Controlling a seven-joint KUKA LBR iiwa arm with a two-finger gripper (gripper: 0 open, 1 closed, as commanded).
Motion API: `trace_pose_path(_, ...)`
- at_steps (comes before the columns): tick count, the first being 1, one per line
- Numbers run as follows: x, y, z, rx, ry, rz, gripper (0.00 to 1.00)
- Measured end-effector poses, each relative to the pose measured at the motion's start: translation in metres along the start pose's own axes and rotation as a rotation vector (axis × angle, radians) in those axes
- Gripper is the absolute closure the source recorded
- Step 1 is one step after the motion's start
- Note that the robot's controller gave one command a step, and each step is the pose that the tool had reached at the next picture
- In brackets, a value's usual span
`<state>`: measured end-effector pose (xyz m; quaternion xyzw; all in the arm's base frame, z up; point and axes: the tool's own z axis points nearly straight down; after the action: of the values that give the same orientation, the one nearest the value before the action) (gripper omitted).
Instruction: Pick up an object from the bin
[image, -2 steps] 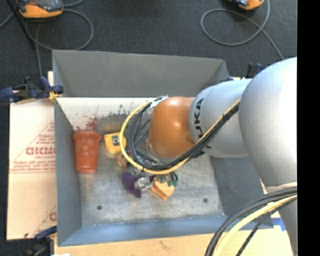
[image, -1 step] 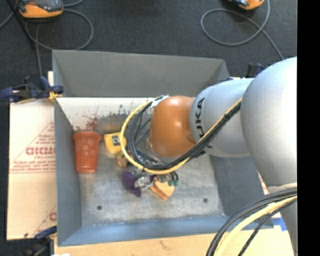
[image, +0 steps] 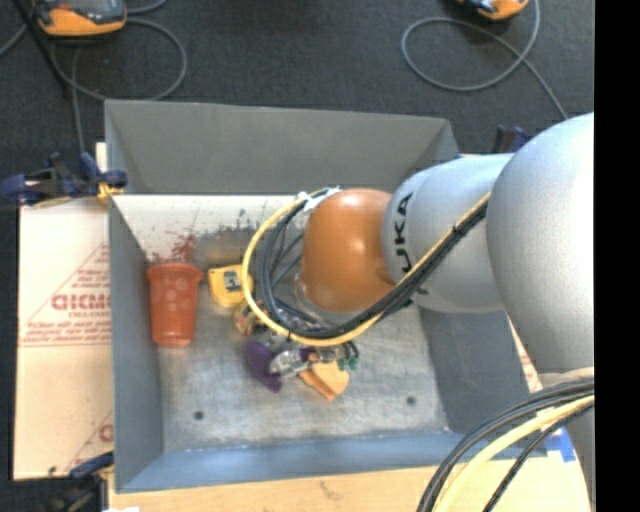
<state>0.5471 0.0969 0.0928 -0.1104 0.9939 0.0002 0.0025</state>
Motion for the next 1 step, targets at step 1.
trace_pose_path(1,0.0,-0.0003,-0.0071,0.0,0.001,0.0,1.0)
